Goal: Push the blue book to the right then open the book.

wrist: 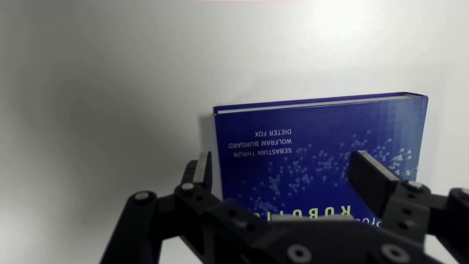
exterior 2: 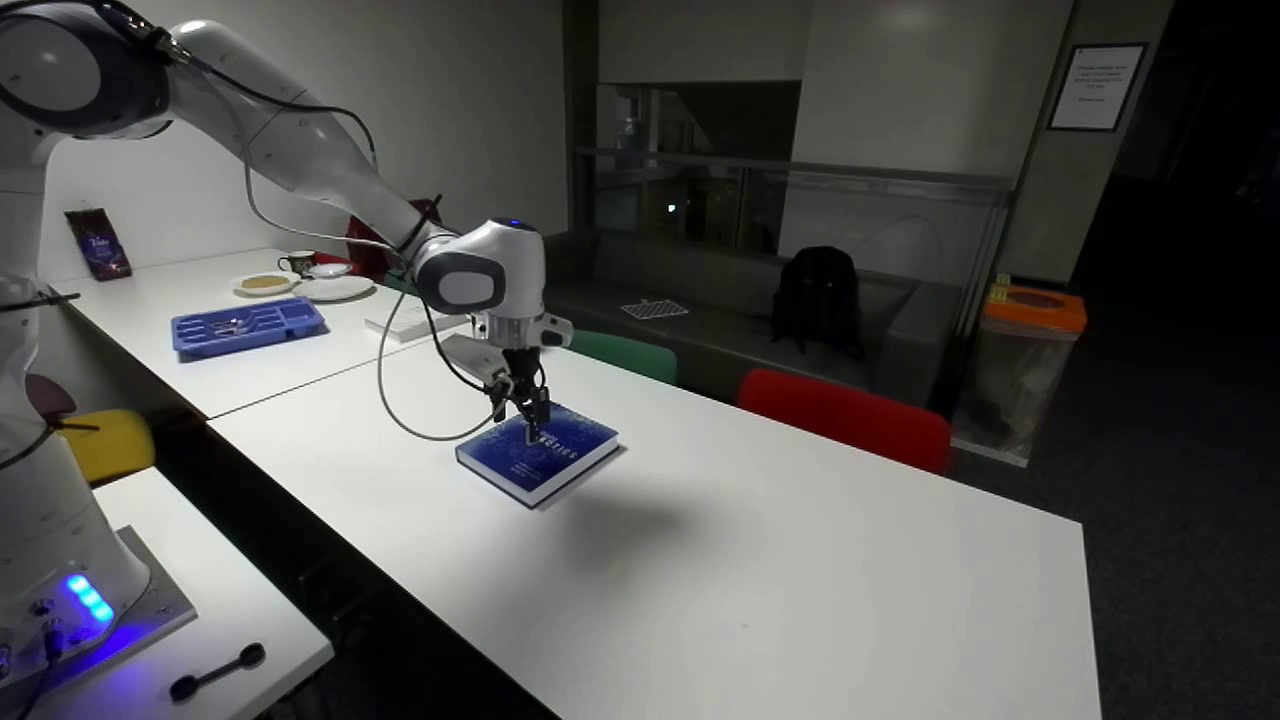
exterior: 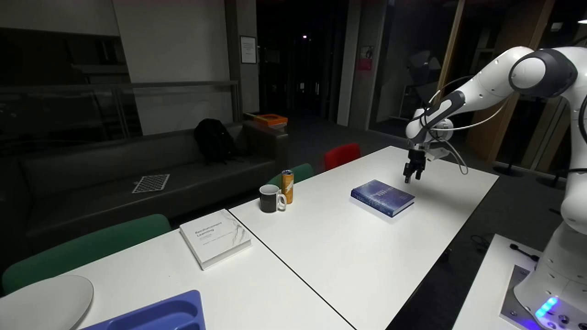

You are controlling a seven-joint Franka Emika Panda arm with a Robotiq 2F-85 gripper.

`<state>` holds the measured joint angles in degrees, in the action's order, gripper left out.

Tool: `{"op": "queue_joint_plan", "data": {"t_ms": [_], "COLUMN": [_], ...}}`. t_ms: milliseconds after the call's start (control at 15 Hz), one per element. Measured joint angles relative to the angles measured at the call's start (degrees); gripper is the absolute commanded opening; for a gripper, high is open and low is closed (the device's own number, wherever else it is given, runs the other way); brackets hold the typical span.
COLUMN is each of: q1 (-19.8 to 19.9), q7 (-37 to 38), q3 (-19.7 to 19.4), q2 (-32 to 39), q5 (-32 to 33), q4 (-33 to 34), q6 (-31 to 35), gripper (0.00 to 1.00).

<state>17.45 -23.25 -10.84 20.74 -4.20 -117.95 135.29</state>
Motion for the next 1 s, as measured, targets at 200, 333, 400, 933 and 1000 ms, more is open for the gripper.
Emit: {"op": "queue_joint_plan", "data": {"t_ms": [200, 333, 400, 933, 1000], "q1": [0.0, 0.3, 0.6, 6.1, 6.8], "q7": [0.2, 0.2, 0.2, -2.3, -3.0], "q3": [0.0, 0.0, 0.0, 1.9, 2.5], "q2": [0.9, 2.0, 2.6, 6.3, 6.8], "q5": [-0.7, -1.6, -2.2, -8.2, -9.0], "q4": [0.5, 1.5, 2.3, 8.2, 8.8], "q6": [0.0, 0.1, 0.1, -0.3, -0.5], "gripper": [1.00, 1.00, 1.00, 1.00, 1.00]}}
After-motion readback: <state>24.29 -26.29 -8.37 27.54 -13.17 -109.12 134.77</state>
